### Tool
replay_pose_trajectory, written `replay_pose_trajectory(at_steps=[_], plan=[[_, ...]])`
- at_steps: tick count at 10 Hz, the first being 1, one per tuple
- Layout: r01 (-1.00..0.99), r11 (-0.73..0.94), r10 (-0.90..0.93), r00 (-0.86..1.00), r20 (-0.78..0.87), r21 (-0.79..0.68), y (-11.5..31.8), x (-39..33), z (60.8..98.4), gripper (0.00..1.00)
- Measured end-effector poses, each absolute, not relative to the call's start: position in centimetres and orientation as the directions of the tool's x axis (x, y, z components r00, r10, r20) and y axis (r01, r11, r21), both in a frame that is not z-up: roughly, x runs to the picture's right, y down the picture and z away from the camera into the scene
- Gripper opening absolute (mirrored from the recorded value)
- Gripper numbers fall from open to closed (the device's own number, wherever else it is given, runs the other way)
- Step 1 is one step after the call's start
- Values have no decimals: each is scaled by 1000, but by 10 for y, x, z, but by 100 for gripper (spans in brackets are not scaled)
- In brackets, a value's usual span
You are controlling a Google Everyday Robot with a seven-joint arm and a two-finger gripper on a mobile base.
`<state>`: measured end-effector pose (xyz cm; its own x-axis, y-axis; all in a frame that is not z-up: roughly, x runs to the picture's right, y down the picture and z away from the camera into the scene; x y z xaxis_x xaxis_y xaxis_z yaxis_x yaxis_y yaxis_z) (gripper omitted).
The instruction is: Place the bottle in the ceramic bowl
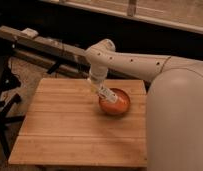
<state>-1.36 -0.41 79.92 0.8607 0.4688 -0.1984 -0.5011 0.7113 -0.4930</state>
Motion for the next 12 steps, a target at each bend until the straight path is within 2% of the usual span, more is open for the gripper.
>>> replay_pose_trajectory(at_steps=[12], plan=[[-497, 712, 466, 863, -196, -496, -3, -17, 799, 54]])
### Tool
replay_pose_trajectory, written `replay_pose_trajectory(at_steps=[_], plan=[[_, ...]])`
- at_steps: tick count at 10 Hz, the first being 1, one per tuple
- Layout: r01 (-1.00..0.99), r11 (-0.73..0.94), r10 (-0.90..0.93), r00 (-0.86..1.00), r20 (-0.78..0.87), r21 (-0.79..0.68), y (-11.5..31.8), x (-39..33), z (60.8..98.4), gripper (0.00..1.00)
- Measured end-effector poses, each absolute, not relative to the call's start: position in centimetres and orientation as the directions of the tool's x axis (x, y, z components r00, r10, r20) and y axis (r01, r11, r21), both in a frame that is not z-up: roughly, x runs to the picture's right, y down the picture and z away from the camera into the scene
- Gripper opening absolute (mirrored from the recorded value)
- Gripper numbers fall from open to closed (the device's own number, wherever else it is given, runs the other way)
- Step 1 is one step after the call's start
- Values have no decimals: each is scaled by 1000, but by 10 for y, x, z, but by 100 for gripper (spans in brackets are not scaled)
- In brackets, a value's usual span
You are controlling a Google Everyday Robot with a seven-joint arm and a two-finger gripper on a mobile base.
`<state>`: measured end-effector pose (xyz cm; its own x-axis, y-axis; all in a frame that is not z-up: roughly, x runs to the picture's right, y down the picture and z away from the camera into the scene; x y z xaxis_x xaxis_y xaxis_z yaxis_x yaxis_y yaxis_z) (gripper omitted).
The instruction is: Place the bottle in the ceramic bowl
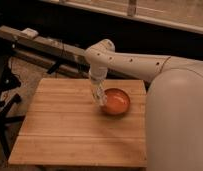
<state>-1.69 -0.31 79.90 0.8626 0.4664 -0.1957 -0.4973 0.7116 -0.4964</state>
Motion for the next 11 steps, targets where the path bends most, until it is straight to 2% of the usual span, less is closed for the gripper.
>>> replay_pose_trajectory(at_steps=[9, 10, 11], plan=[[-500, 710, 469, 861, -196, -497, -4, -16, 799, 52], [-498, 707, 469, 862, -193, -502, -4, -16, 799, 47], [-497, 704, 470, 862, -191, -507, -5, -15, 799, 34]])
